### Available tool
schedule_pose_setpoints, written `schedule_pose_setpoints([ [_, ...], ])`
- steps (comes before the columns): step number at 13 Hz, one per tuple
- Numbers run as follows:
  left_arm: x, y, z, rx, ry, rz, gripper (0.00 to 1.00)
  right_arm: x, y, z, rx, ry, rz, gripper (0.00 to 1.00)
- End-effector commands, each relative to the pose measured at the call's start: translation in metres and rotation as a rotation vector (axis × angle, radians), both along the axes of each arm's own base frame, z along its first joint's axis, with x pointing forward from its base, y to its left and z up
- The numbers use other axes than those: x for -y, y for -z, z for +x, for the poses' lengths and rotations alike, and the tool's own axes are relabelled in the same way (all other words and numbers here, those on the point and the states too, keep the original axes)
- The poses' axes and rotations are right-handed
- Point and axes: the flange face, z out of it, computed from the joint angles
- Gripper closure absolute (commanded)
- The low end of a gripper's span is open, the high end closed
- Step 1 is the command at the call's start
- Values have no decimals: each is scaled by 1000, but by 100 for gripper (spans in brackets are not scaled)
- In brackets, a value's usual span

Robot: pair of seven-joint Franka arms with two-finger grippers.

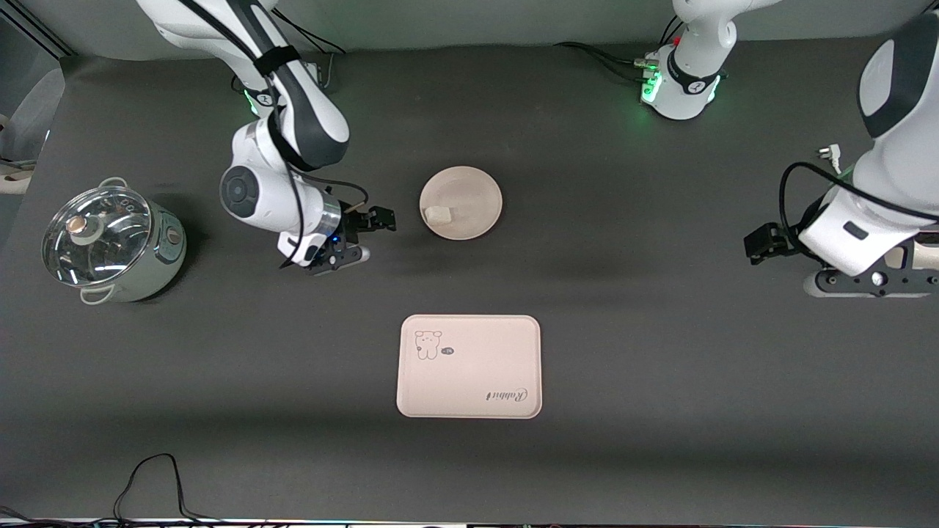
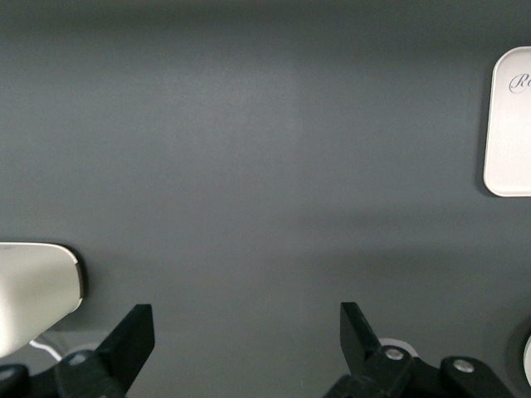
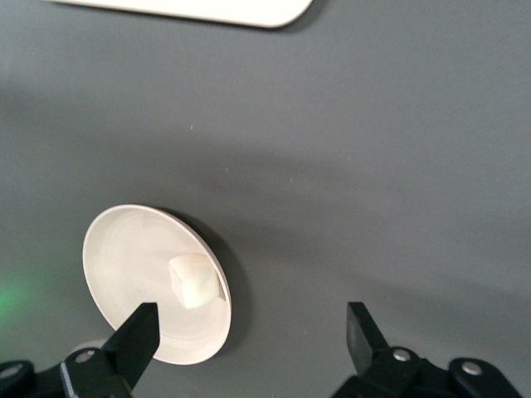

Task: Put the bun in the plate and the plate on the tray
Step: 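Grasp the rim of the white plate with the right gripper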

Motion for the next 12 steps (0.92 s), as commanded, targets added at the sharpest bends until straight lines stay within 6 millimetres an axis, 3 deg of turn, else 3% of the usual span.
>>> schedule_pose_setpoints([
  [1, -16, -18, -12, -5, 40, -17, 0, -8, 1, -22, -5, 4, 5, 0],
  [4, -52, -23, -11, 0, 133, -8, 0, -3, 7, -43, -26, -19, -3, 0],
  [7, -66, -26, -11, 1, 139, -49, 0, -2, 10, -60, -31, -24, -10, 0],
  [8, -71, -28, -13, 3, 122, -78, 0, 1, 17, -66, -22, -20, -18, 0],
  [12, -72, -30, -12, 13, 121, -70, 0, -25, 60, -113, 4, -30, -52, 0],
])
